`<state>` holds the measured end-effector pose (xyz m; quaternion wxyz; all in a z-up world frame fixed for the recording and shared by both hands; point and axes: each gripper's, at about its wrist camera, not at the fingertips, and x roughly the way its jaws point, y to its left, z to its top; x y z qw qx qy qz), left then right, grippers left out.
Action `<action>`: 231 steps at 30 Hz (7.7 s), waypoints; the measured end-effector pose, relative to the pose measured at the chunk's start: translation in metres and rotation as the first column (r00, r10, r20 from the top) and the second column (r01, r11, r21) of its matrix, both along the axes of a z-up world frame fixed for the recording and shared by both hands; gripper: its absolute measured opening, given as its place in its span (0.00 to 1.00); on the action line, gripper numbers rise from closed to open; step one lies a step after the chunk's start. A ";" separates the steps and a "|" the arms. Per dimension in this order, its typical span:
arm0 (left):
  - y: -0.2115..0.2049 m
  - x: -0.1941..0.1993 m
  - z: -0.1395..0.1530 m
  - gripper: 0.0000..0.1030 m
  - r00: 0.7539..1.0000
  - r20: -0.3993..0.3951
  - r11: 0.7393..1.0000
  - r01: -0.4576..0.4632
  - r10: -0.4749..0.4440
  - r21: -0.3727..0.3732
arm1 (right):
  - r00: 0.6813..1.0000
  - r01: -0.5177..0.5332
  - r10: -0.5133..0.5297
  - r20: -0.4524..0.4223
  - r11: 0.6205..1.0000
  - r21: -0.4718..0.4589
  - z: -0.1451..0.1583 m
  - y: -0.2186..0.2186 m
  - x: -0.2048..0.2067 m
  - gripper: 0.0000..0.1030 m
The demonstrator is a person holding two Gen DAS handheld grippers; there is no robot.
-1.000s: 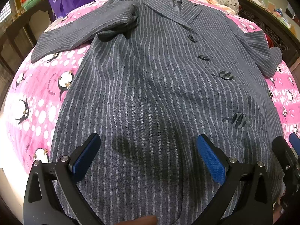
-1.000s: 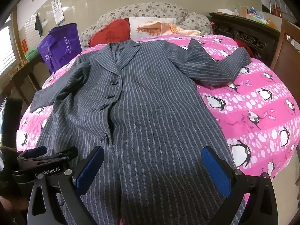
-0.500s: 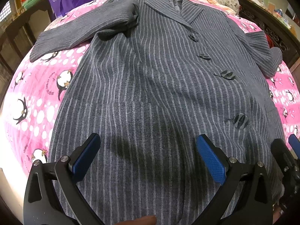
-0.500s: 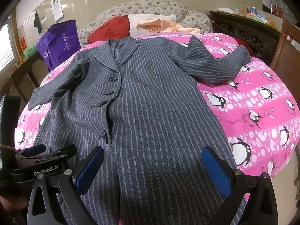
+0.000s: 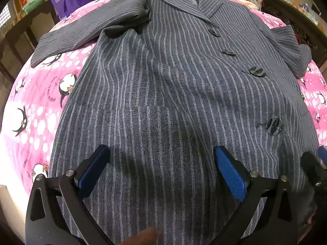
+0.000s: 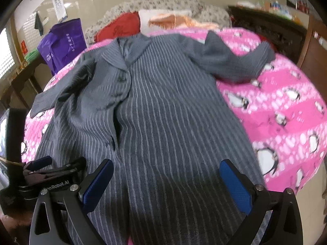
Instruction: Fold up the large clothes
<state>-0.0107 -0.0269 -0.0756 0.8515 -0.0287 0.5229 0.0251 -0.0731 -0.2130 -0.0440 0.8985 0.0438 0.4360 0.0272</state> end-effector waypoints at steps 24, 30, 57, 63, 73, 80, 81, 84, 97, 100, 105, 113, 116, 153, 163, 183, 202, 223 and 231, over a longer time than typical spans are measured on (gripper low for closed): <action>-0.003 -0.017 0.001 1.00 0.999 0.042 1.000 0.013 -0.013 0.003 | 0.998 0.001 -0.005 -0.068 0.998 -0.067 -0.037 0.005 0.001 1.00; -0.008 -0.016 0.004 1.00 0.999 0.041 0.999 0.027 -0.028 0.036 | 0.996 -0.002 -0.002 -0.085 0.999 -0.052 -0.036 0.003 0.001 1.00; 0.030 0.075 -0.005 1.00 0.983 0.186 0.999 -0.002 0.011 -0.048 | 0.981 -0.193 0.191 0.043 0.981 0.029 -0.036 -0.004 0.127 1.00; 0.024 0.075 -0.005 1.00 0.985 0.174 1.000 0.000 0.003 -0.016 | 0.981 -0.192 0.191 0.046 0.981 0.025 -0.037 -0.006 0.130 1.00; 0.024 0.072 -0.004 1.00 0.982 0.187 0.999 0.001 0.005 -0.033 | 0.980 -0.193 0.192 0.048 0.981 0.031 -0.037 -0.008 0.130 1.00; 0.025 0.071 -0.004 1.00 0.982 0.189 0.999 0.002 0.005 -0.035 | 0.980 -0.194 0.192 0.048 0.981 0.031 -0.037 -0.008 0.130 1.00; 0.025 0.071 -0.004 1.00 0.982 0.189 0.999 0.002 0.005 -0.034 | 0.980 -0.194 0.192 0.049 0.981 0.031 -0.037 -0.008 0.130 1.00; 0.025 0.071 -0.004 1.00 0.982 0.189 0.999 0.002 0.005 -0.035 | 0.980 -0.194 0.193 0.049 0.980 0.032 -0.037 -0.008 0.130 1.00; 0.026 0.071 -0.004 1.00 0.982 0.191 0.999 0.001 0.006 -0.037 | 0.980 -0.195 0.193 0.051 0.980 0.034 -0.037 -0.008 0.130 1.00; 0.026 0.071 -0.004 1.00 0.982 0.191 0.999 0.001 0.006 -0.037 | 0.980 -0.195 0.193 0.051 0.980 0.034 -0.037 -0.009 0.130 1.00; 0.026 0.071 -0.004 1.00 0.982 0.191 0.999 0.001 0.006 -0.037 | 0.980 -0.196 0.194 0.051 0.980 0.034 -0.038 -0.009 0.130 1.00; 0.026 0.071 -0.004 1.00 0.982 0.191 0.999 0.002 0.005 -0.036 | 0.980 -0.196 0.194 0.052 0.980 0.038 -0.037 -0.009 0.130 1.00; 0.026 0.071 -0.004 1.00 0.982 0.191 0.999 0.002 0.005 -0.036 | 0.980 -0.196 0.194 0.052 0.980 0.037 -0.037 -0.009 0.130 1.00; 0.025 0.071 -0.004 1.00 0.983 0.184 1.000 -0.001 0.007 -0.031 | 0.980 -0.197 0.196 0.046 0.980 0.037 -0.038 -0.009 0.132 1.00; 0.126 0.057 0.061 0.99 0.941 0.298 0.980 -0.118 0.163 -0.162 | 0.979 -0.197 0.195 0.053 0.980 0.038 -0.038 -0.009 0.132 1.00; 0.346 0.099 0.008 0.43 0.839 0.147 0.701 -0.327 0.524 -0.634 | 0.980 -0.192 0.189 0.055 0.980 0.044 -0.039 -0.009 0.133 1.00; 0.285 0.076 0.189 0.04 0.713 0.554 0.902 -0.310 0.430 -0.301 | 0.989 -0.148 0.148 0.027 0.989 -0.006 -0.026 -0.012 0.129 1.00; -0.079 0.198 0.052 0.15 0.953 0.209 0.840 0.293 -0.219 -0.458 | 0.997 -0.057 0.062 0.048 0.993 -0.104 -0.034 -0.052 0.069 1.00; -0.058 0.175 0.065 0.53 0.935 0.250 0.778 0.348 -0.251 -0.523 | 0.997 -0.053 0.059 0.054 0.992 -0.112 -0.034 -0.050 0.069 1.00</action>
